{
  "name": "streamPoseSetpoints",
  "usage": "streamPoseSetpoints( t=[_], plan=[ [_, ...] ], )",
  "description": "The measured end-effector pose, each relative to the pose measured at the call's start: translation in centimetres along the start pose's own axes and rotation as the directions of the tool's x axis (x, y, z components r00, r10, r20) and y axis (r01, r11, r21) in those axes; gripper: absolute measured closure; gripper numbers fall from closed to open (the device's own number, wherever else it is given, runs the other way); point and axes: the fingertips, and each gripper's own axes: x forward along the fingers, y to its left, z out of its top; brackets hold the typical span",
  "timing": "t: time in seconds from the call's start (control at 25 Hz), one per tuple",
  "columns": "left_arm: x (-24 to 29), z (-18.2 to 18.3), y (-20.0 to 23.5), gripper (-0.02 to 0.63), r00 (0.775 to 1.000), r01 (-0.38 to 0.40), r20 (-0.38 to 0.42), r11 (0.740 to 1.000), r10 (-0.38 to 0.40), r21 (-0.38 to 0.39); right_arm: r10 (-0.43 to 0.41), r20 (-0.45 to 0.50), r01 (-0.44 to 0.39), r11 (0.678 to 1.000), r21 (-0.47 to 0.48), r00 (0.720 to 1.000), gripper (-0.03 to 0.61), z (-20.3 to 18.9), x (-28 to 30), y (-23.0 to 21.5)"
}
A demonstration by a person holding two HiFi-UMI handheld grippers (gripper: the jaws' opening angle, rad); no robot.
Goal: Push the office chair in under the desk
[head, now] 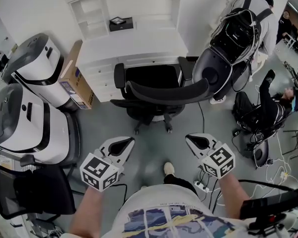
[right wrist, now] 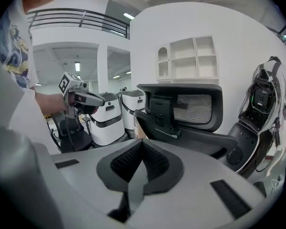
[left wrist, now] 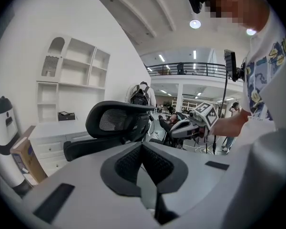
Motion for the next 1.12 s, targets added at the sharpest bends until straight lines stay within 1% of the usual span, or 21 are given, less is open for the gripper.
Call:
streamPoseSetpoints(
  t=[0.16, 0.28, 0.64, 0.92, 1.12],
  plan=[
    [-2.1, -0.8, -0.6, 0.601, 1.0, -0.011, 0.021, 1.0, 0.011, -0.011, -0.014, 0.021, 0.015, 1.0, -0.006, 1.0, 0.554, 0.4, -0.5, 2.5],
    [-3.7, -1.2, -1.8, 0.601, 0.999, -0.006, 0.033, 1.0, 0.006, 0.002, -0.016, 0.036, 0.016, 1.0, 0.002, 0.999, 0.554, 0.5, -1.3, 4.7],
    [-6.9, -2.8, -5.2, 0.601, 0.999, 0.034, 0.034, 0.999, -0.035, 0.037, 0.021, 0.053, -0.021, 1.0, 0.004, 0.998, 0.554, -0.8, -2.1, 10.3],
    [-8.3, -3.8, -6.2, 0.601, 0.998, 0.059, 0.022, 0.997, -0.06, 0.043, 0.03, 0.051, -0.03, 1.0, 0.0, 0.998, 0.554, -0.6, -2.1, 12.7],
    [-8.9, -4.0, -6.7, 0.601, 0.998, 0.062, 0.03, 0.997, -0.063, 0.047, 0.029, 0.056, -0.029, 1.0, -0.001, 0.998, 0.554, -0.8, -2.3, 13.5]
  ],
)
